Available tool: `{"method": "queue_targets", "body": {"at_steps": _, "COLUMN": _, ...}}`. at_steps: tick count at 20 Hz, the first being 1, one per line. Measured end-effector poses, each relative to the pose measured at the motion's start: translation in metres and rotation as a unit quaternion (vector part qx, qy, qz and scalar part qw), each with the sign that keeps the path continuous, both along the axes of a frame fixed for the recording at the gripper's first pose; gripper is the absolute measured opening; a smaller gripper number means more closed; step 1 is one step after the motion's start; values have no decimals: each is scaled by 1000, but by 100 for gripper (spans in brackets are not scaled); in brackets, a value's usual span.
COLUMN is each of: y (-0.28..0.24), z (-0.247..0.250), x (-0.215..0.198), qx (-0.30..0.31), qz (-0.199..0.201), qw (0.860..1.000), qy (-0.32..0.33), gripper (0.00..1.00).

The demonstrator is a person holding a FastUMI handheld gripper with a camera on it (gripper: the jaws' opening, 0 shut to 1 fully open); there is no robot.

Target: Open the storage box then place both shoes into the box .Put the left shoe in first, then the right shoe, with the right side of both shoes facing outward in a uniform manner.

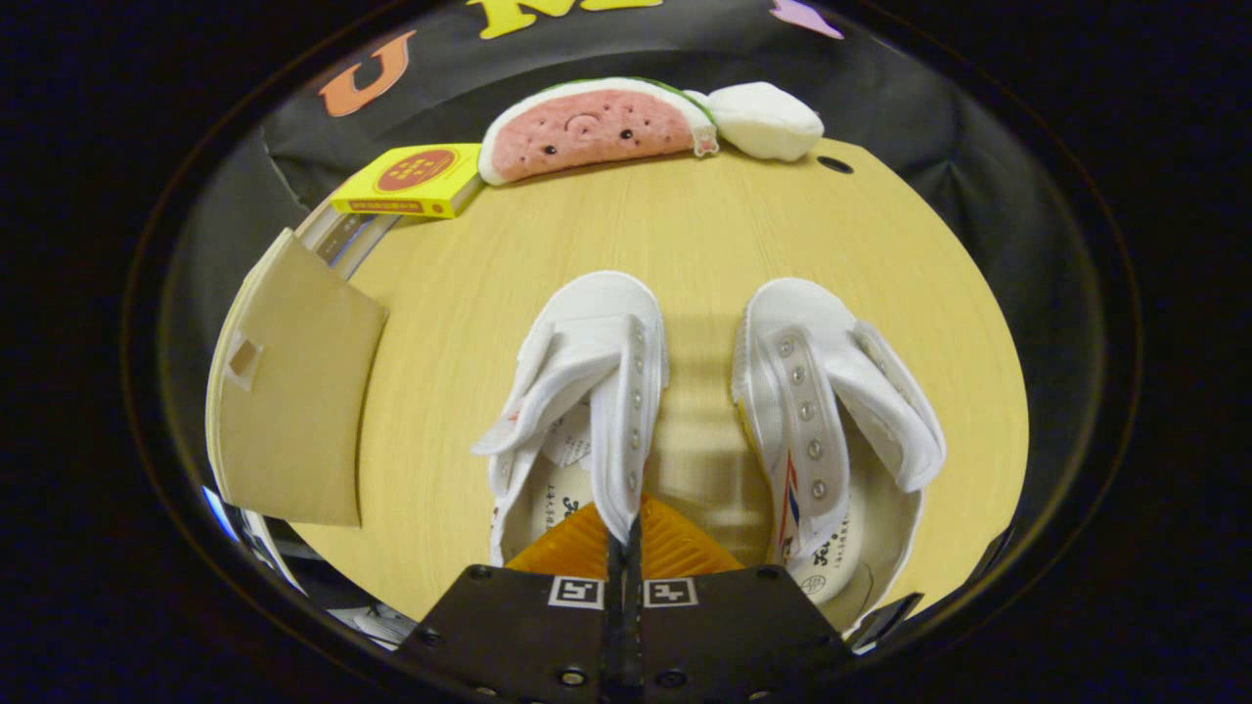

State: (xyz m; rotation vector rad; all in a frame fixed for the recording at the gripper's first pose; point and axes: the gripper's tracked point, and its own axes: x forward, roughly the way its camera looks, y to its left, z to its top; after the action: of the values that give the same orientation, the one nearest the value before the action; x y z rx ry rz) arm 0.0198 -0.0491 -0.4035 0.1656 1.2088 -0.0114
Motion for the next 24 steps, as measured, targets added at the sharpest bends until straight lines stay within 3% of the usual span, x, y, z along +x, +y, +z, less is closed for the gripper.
{"method": "queue_targets", "body": {"at_steps": 5, "y": 19, "z": 12, "x": -2, "qx": 89, "qz": -56, "qw": 994, "qy": 16, "gripper": 0}}
{"method": "queue_targets", "body": {"at_steps": 13, "y": 56, "z": 48, "x": -12, "qx": 179, "qz": -104, "qw": 978, "qy": 23, "gripper": 0}}
{"method": "queue_targets", "body": {"at_steps": 24, "y": 116, "z": 159, "x": 3, "qx": 210, "qz": -85, "qw": 973, "qy": -54, "gripper": 0}}
